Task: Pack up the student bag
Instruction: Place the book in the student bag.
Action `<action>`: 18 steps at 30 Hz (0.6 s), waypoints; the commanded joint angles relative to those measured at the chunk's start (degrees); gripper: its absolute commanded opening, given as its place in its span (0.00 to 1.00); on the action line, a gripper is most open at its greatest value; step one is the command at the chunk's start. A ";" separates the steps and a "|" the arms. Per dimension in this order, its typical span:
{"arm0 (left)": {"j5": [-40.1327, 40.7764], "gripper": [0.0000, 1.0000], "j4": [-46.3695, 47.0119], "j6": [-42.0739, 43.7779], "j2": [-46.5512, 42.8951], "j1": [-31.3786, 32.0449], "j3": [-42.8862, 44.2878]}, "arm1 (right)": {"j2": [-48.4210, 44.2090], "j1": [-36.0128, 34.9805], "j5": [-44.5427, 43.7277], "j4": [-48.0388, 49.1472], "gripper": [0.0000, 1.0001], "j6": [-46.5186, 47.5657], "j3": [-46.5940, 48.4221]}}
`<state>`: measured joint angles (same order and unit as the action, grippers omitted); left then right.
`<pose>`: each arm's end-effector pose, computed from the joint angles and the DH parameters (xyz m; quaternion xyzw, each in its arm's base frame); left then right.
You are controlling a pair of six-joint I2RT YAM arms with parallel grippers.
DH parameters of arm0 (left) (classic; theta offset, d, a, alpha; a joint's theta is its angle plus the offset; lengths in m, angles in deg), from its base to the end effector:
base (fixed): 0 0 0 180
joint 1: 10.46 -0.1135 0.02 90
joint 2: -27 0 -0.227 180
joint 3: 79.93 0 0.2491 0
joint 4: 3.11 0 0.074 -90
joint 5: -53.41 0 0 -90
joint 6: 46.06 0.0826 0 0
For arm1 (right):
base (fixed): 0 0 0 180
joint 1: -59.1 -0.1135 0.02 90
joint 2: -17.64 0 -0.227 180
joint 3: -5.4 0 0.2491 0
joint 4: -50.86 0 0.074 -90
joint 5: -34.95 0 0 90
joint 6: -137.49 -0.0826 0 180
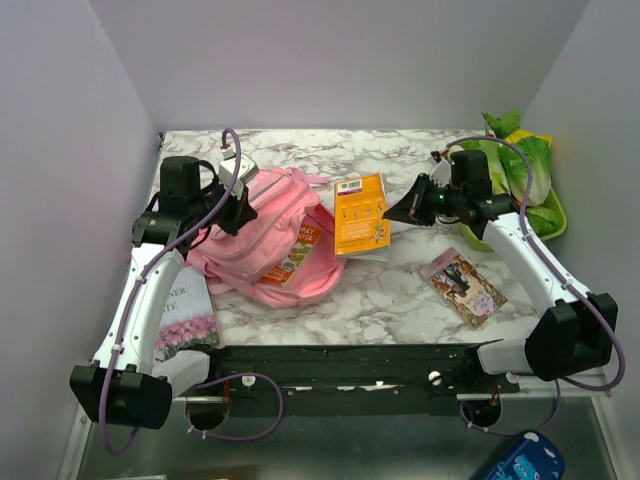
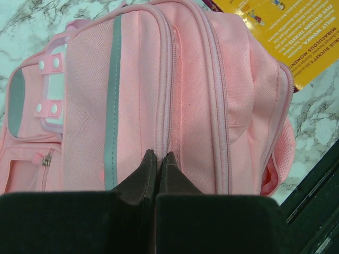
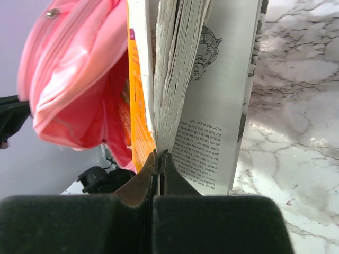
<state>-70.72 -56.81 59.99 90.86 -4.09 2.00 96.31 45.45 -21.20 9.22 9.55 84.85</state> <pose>0.2657 -0.0763 0.3116 0.2968 0.8081 -0.2233 0.4572 0.3121 0.1231 0.2462 0.0647 0.8761 0.4115 0.2429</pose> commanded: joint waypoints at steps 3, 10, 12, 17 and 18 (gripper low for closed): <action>-2.34 0.01 5.49 -0.06 -3.12 -0.75 1.10 | -4.40 -0.58 6.75 4.92 0.01 -5.12 -2.92; -4.89 0.03 6.46 -1.46 -1.81 -0.75 0.74 | -5.12 -8.57 5.89 12.15 0.01 -11.02 -13.48; -5.50 0.03 6.11 -2.08 -0.84 -0.75 1.71 | -4.06 -12.00 4.92 12.85 0.01 -12.16 -14.88; -6.21 0.04 6.11 -2.34 -1.10 -0.75 2.50 | -1.51 -14.65 4.39 17.75 0.01 -15.06 -16.47; -6.30 0.04 6.02 -2.34 -1.10 -0.75 2.42 | -0.90 -14.91 4.04 18.21 0.01 -16.02 -16.04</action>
<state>-72.56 -56.64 58.90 91.29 -4.38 1.60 93.69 31.22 -17.77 20.13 -1.99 68.66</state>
